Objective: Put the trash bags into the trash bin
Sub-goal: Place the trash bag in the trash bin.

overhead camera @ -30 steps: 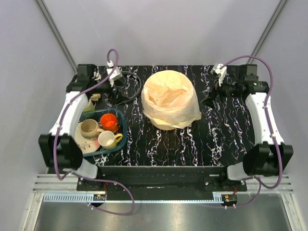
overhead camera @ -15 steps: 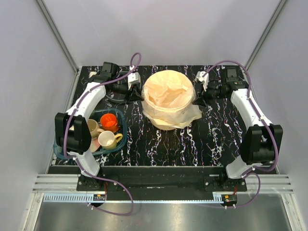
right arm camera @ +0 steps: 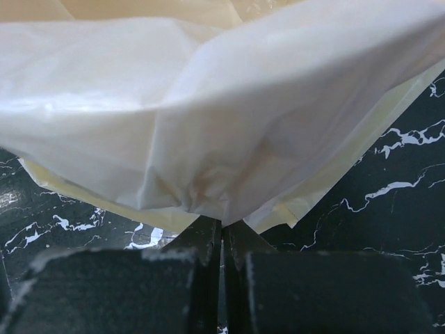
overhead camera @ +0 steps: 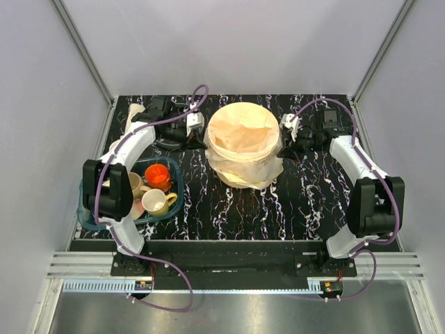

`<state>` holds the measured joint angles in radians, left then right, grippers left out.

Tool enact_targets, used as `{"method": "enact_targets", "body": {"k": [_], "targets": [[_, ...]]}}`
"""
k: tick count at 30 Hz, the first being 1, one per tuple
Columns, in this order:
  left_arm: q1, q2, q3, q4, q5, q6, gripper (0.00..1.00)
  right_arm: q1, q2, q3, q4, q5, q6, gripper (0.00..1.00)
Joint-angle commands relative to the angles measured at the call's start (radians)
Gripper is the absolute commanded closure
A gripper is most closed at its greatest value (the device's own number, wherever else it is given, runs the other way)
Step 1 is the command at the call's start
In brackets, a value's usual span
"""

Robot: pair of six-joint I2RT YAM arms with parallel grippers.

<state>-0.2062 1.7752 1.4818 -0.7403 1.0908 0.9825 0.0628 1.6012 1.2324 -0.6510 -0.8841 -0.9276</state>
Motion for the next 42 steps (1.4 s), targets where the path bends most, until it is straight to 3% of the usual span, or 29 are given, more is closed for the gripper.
{"method": "enact_targets", "body": {"k": [1,12,13,14,15,17,18,27,34,38,39,41,42], "targets": [[-0.009,0.023,-0.04,-0.027,-0.043,0.131,1.0,-0.003,0.006,-0.051,0.031,-0.015,0.009,1.0],[-0.006,0.006,-0.123,-0.036,-0.092,0.168,1.0,-0.004,-0.003,-0.155,0.083,-0.055,0.024,1.0],[0.001,-0.005,-0.123,-0.044,-0.089,0.171,0.93,-0.006,-0.027,-0.156,0.08,-0.05,0.023,1.0],[0.022,-0.029,-0.118,-0.054,-0.069,0.16,0.79,-0.017,-0.04,-0.154,0.059,-0.046,0.023,0.75],[0.036,-0.043,-0.111,-0.068,-0.052,0.162,0.49,-0.024,-0.064,-0.134,0.03,-0.039,0.012,0.5],[0.062,-0.086,-0.097,-0.108,-0.019,0.169,0.37,-0.058,-0.093,-0.11,-0.04,-0.039,-0.022,0.17],[0.1,-0.124,-0.085,-0.116,-0.019,0.177,0.32,-0.104,-0.131,-0.067,-0.082,-0.047,-0.048,0.11],[0.038,-0.099,0.026,-0.096,0.035,0.133,0.23,-0.08,-0.09,0.103,-0.099,-0.131,-0.045,0.11],[0.002,-0.076,0.034,0.047,0.05,0.022,0.25,-0.021,-0.018,0.142,-0.033,-0.128,-0.046,0.12],[-0.012,-0.053,0.026,0.047,0.055,0.022,0.4,0.009,0.017,0.153,-0.055,-0.134,-0.083,0.42],[-0.012,-0.048,0.02,0.047,0.055,0.019,0.56,0.014,0.022,0.15,-0.058,-0.138,-0.095,0.59],[-0.013,-0.04,0.009,0.047,0.055,0.018,0.71,0.02,0.023,0.13,-0.061,-0.136,-0.106,0.73],[-0.012,-0.042,-0.009,0.047,0.057,0.024,0.78,0.023,0.02,0.122,-0.064,-0.135,-0.114,1.0]]}}
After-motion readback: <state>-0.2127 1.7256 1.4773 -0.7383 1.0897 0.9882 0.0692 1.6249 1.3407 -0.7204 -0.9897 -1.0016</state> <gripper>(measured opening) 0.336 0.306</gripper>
